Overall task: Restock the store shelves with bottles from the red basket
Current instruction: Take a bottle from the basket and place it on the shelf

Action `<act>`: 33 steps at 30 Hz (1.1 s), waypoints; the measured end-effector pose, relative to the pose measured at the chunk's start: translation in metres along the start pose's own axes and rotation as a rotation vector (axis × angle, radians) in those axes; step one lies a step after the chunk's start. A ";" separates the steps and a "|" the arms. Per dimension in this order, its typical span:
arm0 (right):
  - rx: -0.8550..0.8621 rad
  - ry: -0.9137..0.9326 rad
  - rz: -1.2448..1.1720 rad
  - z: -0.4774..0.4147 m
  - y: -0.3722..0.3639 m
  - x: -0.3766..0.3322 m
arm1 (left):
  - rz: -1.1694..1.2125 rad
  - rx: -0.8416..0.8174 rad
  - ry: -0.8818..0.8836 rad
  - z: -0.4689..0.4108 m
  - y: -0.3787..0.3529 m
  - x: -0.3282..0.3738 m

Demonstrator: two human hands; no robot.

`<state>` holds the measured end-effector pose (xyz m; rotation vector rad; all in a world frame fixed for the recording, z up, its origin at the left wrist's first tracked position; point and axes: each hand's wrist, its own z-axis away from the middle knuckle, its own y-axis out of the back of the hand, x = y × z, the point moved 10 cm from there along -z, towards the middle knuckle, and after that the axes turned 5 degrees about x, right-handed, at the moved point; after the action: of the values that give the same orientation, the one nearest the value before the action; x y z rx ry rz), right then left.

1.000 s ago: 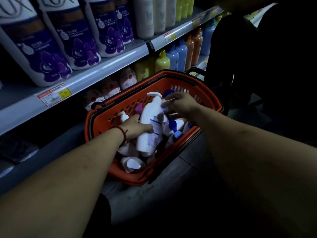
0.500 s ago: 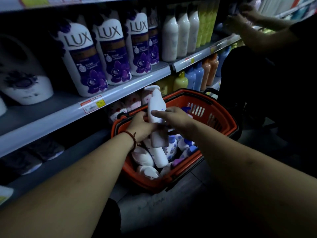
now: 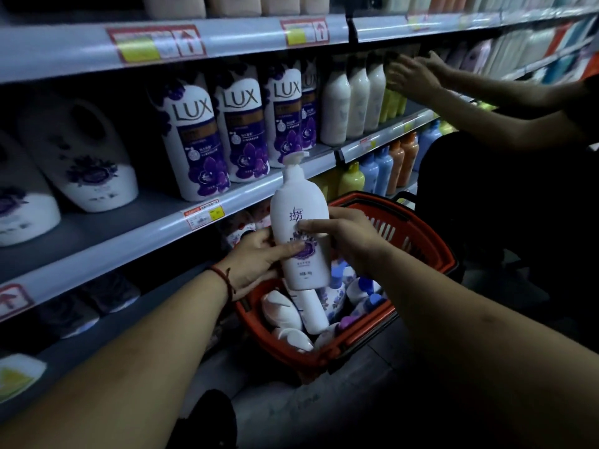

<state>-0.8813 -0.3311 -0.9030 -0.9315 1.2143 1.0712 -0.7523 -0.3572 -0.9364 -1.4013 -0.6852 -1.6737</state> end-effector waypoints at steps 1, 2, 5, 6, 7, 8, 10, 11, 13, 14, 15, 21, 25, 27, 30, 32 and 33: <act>0.022 0.063 0.033 0.002 -0.002 -0.009 | -0.002 0.021 -0.019 0.004 0.008 0.004; 0.025 0.103 0.052 0.005 -0.005 -0.016 | 0.001 0.046 -0.032 0.008 0.016 0.008; -0.044 0.140 0.115 0.016 -0.028 -0.030 | 0.007 0.114 -0.113 0.026 0.032 0.027; -0.087 0.151 0.124 0.020 -0.038 -0.034 | 0.013 0.136 -0.147 0.033 0.036 0.036; -0.122 0.163 0.111 0.023 -0.046 -0.039 | 0.023 0.160 -0.179 0.040 0.041 0.045; -0.150 0.174 0.088 0.026 -0.054 -0.045 | 0.031 0.182 -0.207 0.047 0.048 0.054; -0.190 0.185 0.045 0.032 -0.069 -0.058 | 0.018 0.211 -0.253 0.061 0.061 0.070; -0.204 0.194 0.037 0.036 -0.077 -0.066 | 0.002 0.224 -0.268 0.070 0.067 0.077; -0.238 0.231 0.046 0.044 -0.095 -0.082 | -0.022 0.251 -0.294 0.088 0.081 0.090; -0.251 0.251 0.058 0.048 -0.104 -0.090 | -0.028 0.268 -0.310 0.098 0.089 0.098; -0.263 0.270 0.067 0.052 -0.115 -0.099 | -0.037 0.286 -0.327 0.108 0.097 0.107; -0.386 0.337 0.079 0.078 -0.189 -0.151 | -0.108 0.383 -0.405 0.171 0.152 0.163; -0.423 0.449 0.113 0.093 -0.243 -0.199 | -0.099 0.496 -0.459 0.210 0.189 0.202; -0.411 0.503 0.132 0.093 -0.266 -0.224 | -0.086 0.540 -0.499 0.228 0.207 0.224; -0.413 0.605 0.147 0.097 -0.301 -0.266 | -0.137 0.595 -0.579 0.252 0.233 0.265; -0.431 0.649 0.129 0.100 -0.323 -0.292 | -0.182 0.620 -0.615 0.266 0.250 0.292; -0.443 0.663 0.104 0.101 -0.334 -0.304 | -0.198 0.642 -0.627 0.273 0.259 0.304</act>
<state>-0.5418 -0.3586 -0.5898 -1.6695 1.6011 1.1805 -0.4005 -0.3393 -0.6046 -1.3850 -1.5934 -0.9701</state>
